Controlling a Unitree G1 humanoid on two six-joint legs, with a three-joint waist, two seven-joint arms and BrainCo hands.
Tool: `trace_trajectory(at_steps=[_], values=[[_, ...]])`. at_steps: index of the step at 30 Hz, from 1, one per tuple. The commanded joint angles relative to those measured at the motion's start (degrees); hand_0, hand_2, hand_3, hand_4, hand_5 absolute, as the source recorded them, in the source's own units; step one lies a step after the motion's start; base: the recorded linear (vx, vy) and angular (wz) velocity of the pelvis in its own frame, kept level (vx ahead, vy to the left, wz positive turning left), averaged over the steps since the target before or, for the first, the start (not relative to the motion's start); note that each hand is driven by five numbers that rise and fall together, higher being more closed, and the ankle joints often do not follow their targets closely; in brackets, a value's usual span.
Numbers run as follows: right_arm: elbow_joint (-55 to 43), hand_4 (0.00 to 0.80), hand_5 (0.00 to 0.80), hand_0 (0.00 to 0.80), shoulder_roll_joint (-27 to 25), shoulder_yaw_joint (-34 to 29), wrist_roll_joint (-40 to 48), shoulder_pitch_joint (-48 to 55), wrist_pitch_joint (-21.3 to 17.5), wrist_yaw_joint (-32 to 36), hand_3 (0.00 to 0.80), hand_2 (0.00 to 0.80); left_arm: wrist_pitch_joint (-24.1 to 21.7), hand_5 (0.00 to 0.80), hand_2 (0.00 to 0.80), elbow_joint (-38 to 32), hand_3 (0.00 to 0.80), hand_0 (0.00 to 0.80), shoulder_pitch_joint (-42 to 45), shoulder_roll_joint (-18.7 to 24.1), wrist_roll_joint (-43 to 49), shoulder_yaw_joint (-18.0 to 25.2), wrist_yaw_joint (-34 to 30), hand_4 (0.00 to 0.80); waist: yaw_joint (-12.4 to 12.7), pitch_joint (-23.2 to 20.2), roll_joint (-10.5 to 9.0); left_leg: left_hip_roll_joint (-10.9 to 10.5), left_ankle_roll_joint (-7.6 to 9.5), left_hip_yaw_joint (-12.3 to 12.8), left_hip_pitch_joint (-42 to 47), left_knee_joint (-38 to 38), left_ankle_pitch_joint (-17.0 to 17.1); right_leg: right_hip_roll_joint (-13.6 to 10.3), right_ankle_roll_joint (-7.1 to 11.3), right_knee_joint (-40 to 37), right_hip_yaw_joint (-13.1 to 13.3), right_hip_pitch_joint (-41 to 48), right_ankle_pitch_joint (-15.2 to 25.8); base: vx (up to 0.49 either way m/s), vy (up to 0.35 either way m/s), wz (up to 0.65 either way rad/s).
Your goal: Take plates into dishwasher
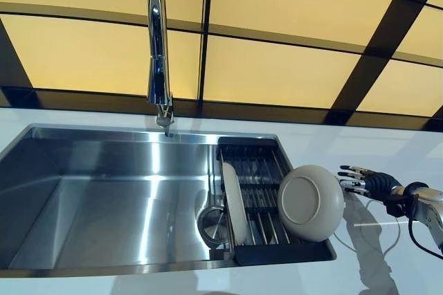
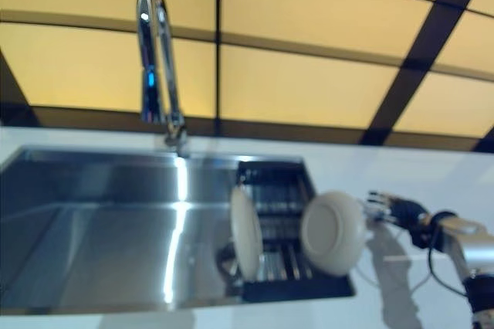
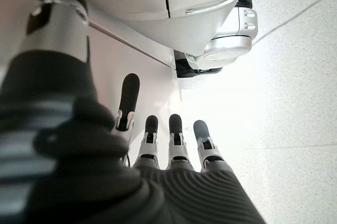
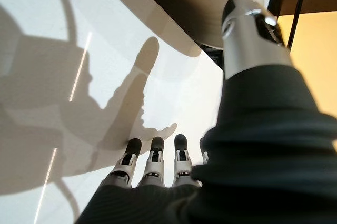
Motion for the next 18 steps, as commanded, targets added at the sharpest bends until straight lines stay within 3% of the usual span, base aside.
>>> trace_trajectory(at_steps=[1, 18], values=[[0.98, 0.000, 0.000, 0.000, 0.01, 5.44, -0.66, 2.54, 0.75, 4.80, 0.000, 0.000, -4.53, 0.000, 0.000, -1.39, 0.000, 0.000, -8.09, 2.81, 0.57, 2.49, 0.62, 0.000, 0.76, -0.37, -1.00, -2.07, 2.51, 2.73, -0.04, 2.22, -2.70, -0.41, 1.92, 3.72, -0.73, -0.54, 0.69, 0.000, 0.000, 0.00], [0.11, 0.000, 0.000, 0.000, -3.53, 3.31, 2.26, 4.61, -4.81, 7.77, 0.000, 0.000, -6.32, 0.000, 0.000, -0.72, 0.000, 0.000, -7.30, 3.54, 1.49, 3.30, 0.34, 0.000, 0.76, -0.06, -2.27, -1.96, 2.52, 3.07, -0.11, 2.55, -2.97, 0.36, 1.71, 3.00, -0.72, 0.28, 0.67, 0.000, 0.000, 0.00]])
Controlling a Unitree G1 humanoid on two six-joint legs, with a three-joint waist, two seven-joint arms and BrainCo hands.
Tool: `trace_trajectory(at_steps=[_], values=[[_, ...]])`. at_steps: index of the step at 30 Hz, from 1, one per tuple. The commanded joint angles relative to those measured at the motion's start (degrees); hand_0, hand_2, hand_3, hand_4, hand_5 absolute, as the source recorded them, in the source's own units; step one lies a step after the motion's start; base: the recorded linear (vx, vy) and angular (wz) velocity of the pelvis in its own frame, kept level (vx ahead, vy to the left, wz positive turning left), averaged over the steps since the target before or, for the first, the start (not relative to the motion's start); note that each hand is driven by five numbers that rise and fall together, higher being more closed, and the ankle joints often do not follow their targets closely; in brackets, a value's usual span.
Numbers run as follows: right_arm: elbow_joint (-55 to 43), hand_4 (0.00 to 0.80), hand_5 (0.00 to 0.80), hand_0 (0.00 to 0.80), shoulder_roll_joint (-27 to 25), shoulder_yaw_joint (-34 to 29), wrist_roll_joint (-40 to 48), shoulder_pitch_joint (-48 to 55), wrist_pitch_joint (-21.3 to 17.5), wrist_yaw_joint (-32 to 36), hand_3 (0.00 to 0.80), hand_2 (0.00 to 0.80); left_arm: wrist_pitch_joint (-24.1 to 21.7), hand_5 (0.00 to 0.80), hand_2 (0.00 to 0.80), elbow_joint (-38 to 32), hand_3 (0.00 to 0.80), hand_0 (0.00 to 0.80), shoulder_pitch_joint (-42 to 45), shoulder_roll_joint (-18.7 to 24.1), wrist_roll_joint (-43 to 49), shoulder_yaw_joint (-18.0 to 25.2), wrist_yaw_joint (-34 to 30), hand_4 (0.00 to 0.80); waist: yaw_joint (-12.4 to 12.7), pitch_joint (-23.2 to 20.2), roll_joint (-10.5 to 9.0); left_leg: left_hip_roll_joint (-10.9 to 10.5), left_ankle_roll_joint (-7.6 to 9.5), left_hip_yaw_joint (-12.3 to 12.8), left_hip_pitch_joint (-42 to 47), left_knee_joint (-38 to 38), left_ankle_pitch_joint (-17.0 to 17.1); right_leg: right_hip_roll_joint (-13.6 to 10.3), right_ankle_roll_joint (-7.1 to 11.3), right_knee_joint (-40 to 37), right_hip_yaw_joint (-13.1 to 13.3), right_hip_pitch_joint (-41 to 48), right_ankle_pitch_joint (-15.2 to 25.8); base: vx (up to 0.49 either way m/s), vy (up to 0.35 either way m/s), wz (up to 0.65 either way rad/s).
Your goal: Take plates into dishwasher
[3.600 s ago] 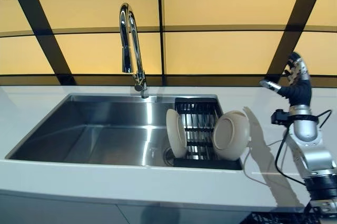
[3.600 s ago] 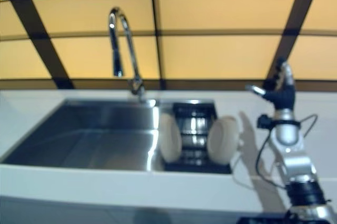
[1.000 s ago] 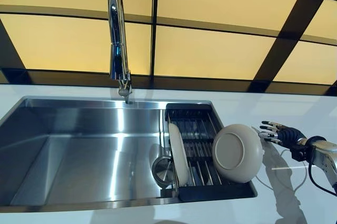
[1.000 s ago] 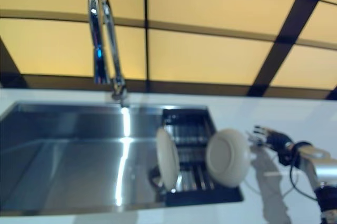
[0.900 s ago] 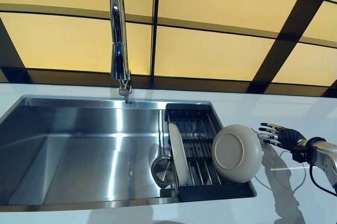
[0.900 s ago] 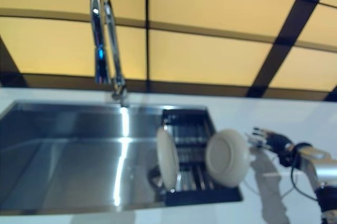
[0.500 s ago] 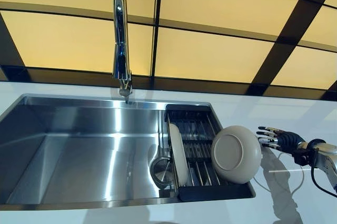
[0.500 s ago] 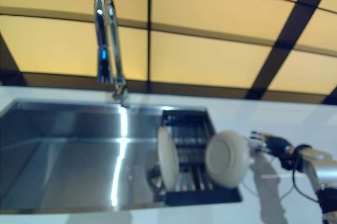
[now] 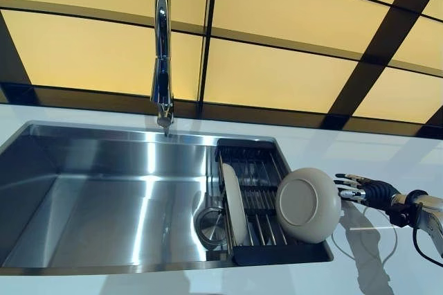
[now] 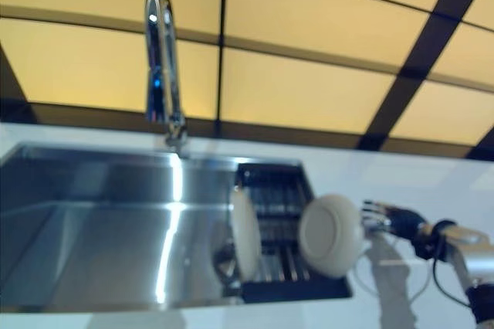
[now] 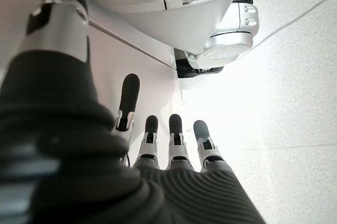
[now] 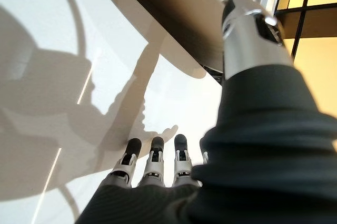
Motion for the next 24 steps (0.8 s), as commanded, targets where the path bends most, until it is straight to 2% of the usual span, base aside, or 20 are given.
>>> trace_trajectory(at_steps=[1, 14, 24], values=[[0.24, 0.000, 0.000, 0.000, -3.22, 3.13, 2.21, 1.19, -1.14, 2.44, 0.000, 0.000, -5.77, 0.000, 0.000, -0.96, 0.000, 0.000, -7.69, 2.23, 1.21, 3.25, 0.43, 0.000, 0.75, 0.34, -0.70, -1.98, 2.62, 2.93, -0.12, 2.55, -2.91, 0.18, 1.71, 2.98, -0.77, 0.39, 0.69, 0.000, 0.000, 0.00], [0.85, 0.000, 0.000, 0.000, -6.46, 1.40, 3.76, 1.16, -1.75, 6.14, 0.000, 0.000, -6.28, 0.000, 0.000, -0.97, 0.000, 0.000, -7.80, 2.69, 2.18, 2.72, 0.48, 0.000, 0.45, 0.24, -1.54, -1.84, 2.70, 3.57, -0.32, 3.04, -3.23, 0.52, 1.66, 2.86, -0.55, 0.39, 0.78, 0.004, -0.002, -0.03], [-1.80, 0.000, 0.000, 0.000, -6.18, 3.36, 4.63, 1.12, -1.15, 9.78, 0.000, 0.000, -6.14, 0.000, 0.000, -1.01, 0.000, 0.000, -8.31, 2.98, 2.32, 2.08, 0.48, 0.000, 0.41, 0.40, -2.03, -1.73, 2.69, 3.91, -0.46, 3.25, -3.26, 0.71, 1.68, 2.64, -0.49, 0.45, 0.99, 0.000, -0.004, -0.03]])
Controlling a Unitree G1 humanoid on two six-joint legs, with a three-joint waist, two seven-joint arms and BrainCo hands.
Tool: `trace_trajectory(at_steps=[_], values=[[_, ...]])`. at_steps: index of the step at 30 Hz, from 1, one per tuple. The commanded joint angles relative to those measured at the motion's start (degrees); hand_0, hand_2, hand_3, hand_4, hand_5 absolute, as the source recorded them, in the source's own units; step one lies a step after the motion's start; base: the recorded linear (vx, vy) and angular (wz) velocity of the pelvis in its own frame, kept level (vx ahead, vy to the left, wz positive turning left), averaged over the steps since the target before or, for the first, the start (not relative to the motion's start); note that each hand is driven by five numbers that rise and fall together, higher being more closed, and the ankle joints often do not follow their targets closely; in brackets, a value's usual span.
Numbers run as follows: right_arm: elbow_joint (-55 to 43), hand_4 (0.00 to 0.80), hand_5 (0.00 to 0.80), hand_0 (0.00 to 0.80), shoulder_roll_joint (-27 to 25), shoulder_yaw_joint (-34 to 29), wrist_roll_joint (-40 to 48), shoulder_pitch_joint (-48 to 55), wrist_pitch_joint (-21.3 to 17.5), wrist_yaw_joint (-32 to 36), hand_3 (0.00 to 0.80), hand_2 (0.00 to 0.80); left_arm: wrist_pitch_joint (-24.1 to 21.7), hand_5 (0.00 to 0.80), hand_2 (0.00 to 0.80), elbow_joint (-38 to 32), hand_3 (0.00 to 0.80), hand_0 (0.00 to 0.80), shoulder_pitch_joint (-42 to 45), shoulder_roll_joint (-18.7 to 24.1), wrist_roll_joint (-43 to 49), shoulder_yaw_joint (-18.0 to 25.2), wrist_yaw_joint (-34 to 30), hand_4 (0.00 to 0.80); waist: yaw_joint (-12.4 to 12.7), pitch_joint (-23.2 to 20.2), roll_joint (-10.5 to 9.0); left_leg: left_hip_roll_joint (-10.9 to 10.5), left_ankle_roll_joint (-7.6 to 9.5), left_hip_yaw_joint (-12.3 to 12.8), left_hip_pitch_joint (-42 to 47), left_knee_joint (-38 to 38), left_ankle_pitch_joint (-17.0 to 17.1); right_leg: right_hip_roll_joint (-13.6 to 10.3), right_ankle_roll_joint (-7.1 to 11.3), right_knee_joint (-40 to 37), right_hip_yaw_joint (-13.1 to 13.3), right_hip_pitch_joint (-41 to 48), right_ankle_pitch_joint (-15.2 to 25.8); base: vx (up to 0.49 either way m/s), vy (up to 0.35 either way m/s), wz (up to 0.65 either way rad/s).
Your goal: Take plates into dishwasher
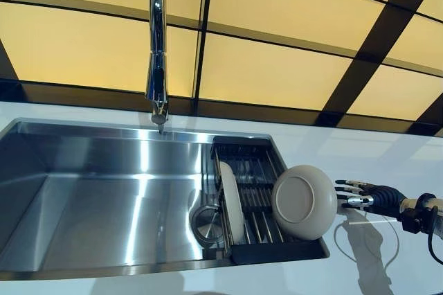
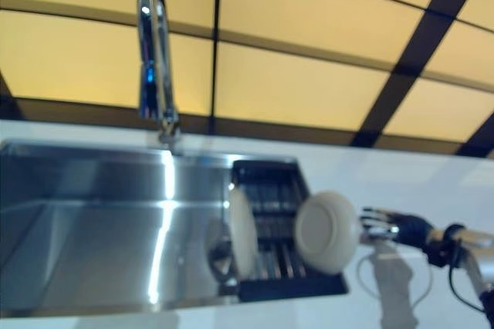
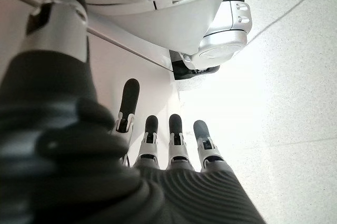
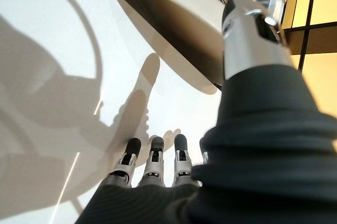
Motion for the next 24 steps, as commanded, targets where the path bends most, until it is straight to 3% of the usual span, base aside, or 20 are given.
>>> trace_trajectory(at_steps=[1, 24], values=[[-2.26, 0.000, 0.000, 0.000, -2.79, 3.54, 2.39, -1.01, -0.86, 1.55, 0.000, 0.000, -5.69, 0.000, 0.000, -0.96, 0.000, 0.000, -8.81, 2.36, 0.69, 2.03, 0.46, 0.000, 0.37, -0.01, -1.02, -1.91, 2.77, 1.68, -0.39, 3.20, -3.19, 0.60, 1.68, 2.62, -1.90, 1.27, 0.57, 0.000, 0.000, 0.00], [-7.81, 0.000, 0.000, 0.000, -2.12, 5.04, 7.21, -3.63, -1.61, -3.27, 0.000, 0.000, -6.27, 0.000, 0.000, -0.72, 0.000, 0.000, -8.66, 1.81, 0.26, 1.35, 0.53, 0.000, 0.76, 0.02, -0.44, -2.08, 2.64, 1.79, -0.39, 3.37, -3.27, 0.45, 1.46, 2.23, -2.42, 1.79, 0.26, 0.000, 0.000, 0.00]])
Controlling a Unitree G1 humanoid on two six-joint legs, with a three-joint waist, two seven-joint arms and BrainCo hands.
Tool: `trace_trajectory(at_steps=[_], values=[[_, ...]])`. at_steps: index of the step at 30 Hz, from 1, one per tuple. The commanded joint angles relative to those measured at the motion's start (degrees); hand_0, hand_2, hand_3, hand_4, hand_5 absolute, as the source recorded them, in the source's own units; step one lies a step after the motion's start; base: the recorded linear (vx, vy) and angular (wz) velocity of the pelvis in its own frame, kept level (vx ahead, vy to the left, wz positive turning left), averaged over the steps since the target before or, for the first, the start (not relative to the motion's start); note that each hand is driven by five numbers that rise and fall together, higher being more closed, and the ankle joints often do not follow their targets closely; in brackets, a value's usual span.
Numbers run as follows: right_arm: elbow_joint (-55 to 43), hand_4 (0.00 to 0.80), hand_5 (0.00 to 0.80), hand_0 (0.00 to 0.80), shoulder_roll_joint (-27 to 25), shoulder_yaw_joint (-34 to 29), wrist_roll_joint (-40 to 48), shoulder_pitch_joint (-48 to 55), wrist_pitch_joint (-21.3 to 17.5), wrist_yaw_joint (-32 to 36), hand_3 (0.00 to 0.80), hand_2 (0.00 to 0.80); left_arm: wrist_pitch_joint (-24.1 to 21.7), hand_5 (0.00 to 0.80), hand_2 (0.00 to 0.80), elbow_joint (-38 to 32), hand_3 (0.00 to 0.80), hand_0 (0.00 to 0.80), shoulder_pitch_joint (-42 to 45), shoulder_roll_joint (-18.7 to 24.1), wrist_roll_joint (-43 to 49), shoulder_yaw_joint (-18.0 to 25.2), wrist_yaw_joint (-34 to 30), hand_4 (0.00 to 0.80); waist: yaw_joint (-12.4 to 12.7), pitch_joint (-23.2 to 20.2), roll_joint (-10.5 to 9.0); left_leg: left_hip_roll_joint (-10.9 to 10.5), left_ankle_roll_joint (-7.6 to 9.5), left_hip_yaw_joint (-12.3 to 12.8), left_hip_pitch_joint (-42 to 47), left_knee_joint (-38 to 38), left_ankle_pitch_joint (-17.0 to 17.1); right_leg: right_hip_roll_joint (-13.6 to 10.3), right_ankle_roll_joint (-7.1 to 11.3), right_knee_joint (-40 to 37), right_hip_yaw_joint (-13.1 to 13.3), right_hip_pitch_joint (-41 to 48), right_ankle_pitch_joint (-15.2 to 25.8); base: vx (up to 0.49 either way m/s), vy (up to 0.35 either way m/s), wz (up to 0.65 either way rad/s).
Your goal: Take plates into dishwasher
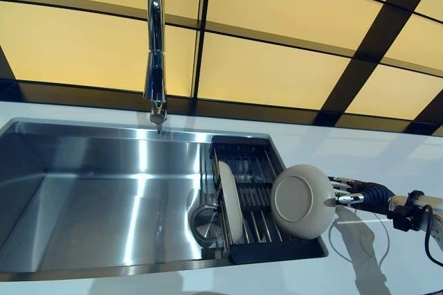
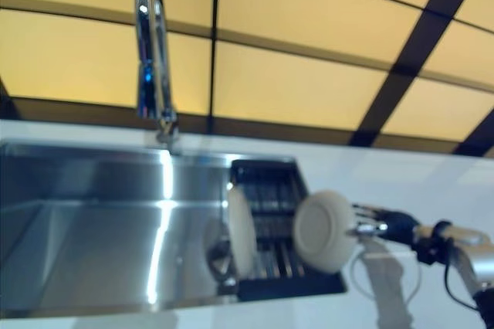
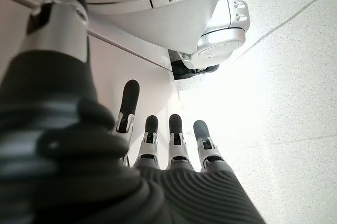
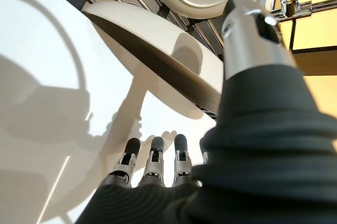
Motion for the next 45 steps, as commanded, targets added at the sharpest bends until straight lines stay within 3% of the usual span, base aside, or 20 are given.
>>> trace_trajectory(at_steps=[1, 10, 28, 45], values=[[-2.96, 0.000, 0.000, 0.000, -2.12, 2.52, 2.10, -3.74, -1.66, -0.83, 0.000, 0.000, -5.64, 0.000, 0.000, -1.11, 0.000, 0.000, -8.72, 1.68, 0.20, 1.39, 0.52, 0.000, 0.74, -0.07, -0.41, -2.19, 2.67, 1.56, -0.40, 3.37, -3.26, 0.40, 1.57, 2.45, -2.46, 1.84, 0.12, 0.000, 0.000, 0.00], [-3.64, 0.000, 0.000, 0.000, -2.57, 2.54, 0.69, -4.05, 0.80, -0.24, 0.000, 0.000, -5.20, 0.000, 0.000, -1.83, 0.000, 0.000, -8.58, 1.56, 0.04, 1.02, 0.66, 0.000, 0.78, -0.10, -0.21, -2.32, 2.68, 1.42, -0.28, 3.20, -3.17, 0.33, 1.56, 2.43, -2.57, 1.91, 0.14, 0.000, 0.000, 0.00], [-4.75, 0.000, 0.000, 0.000, -1.56, 5.12, -1.95, -3.82, 1.45, 0.33, 0.000, 0.000, -5.55, 0.000, 0.000, -1.02, 0.000, 0.000, -9.33, 1.55, -0.34, 0.94, 0.48, 0.000, 0.78, 0.20, -0.05, -2.41, 2.72, 1.50, -0.32, 3.13, -3.07, 0.13, 1.69, 2.45, -2.70, 1.87, 0.17, 0.000, 0.000, 0.00], [-6.78, 0.000, 0.000, 0.000, 3.13, 5.21, -1.57, -2.18, 3.44, -6.44, 0.000, 0.000, -5.27, 0.000, 0.000, -1.23, 0.000, 0.000, -9.55, 0.93, -0.65, 0.72, 0.38, 0.000, 0.59, 0.53, 0.76, -2.57, 2.80, 1.58, -0.33, 3.22, -3.03, -0.10, 1.76, 2.57, -2.73, 1.80, 0.18, 0.000, 0.000, 0.00]])
